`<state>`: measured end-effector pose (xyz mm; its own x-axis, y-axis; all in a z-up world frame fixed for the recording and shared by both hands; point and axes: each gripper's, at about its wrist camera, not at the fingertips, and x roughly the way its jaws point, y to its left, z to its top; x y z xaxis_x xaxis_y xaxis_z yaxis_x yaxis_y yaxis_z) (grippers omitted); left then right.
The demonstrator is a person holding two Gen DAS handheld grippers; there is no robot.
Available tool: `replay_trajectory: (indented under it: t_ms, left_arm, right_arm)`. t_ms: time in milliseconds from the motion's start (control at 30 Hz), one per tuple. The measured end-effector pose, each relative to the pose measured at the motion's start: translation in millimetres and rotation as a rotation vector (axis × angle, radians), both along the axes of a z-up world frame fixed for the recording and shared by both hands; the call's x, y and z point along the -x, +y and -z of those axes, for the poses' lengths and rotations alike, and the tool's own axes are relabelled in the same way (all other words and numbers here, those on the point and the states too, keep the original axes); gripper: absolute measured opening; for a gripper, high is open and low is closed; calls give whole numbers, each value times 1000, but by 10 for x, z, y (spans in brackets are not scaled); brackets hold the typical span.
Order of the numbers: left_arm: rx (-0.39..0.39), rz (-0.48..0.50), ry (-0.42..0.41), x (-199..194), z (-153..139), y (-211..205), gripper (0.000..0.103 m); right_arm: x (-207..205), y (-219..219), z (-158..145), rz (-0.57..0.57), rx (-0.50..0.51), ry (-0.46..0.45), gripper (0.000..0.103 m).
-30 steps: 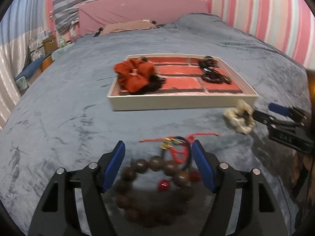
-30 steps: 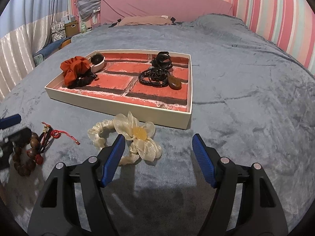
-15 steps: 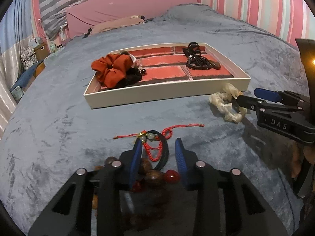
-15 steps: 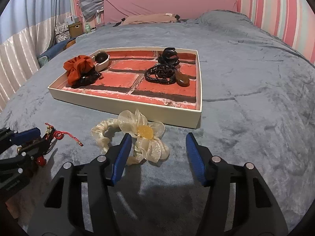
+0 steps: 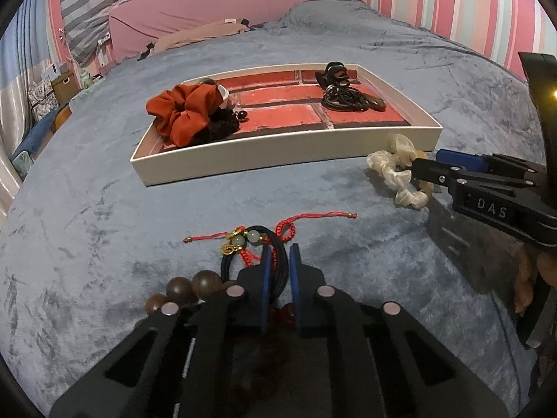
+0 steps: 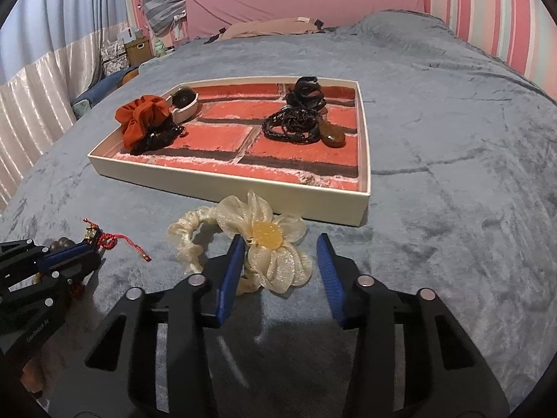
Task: Organize jewelry
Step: 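Grasp the red-cord pendant with the left tool while the right tool grasps the cream bow scrunchie, then carry the red-cord pendant with the left tool while the right tool carries the bow scrunchie to the tray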
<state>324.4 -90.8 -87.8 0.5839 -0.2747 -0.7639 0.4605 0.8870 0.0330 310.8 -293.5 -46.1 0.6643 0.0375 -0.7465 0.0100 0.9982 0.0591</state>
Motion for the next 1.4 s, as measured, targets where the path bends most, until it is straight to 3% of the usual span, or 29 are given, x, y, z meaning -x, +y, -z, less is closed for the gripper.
replay_trajectory:
  t_ms: [200,333,867,1167,1400]
  left_arm:
    - [15,3,0,-2,-12,17,6]
    - [28,6,-15,20,-51,38,5]
    - [118,-21,-59,-20,-335,271,3]
    - [212,-65,-102,-241,-718,511,3]
    - [242,-96,-129,-366,-948,708,3]
  right_arm:
    - [-24,60,20,-27,8,10,23]
    - [-29,82,19,-37,13,10,19]
    - [41,39,-164,-13,1,-36,15]
    - [64,16,-253,-7,9,-56,14]
    - [57,-28,-353,4,-6,-71,14]
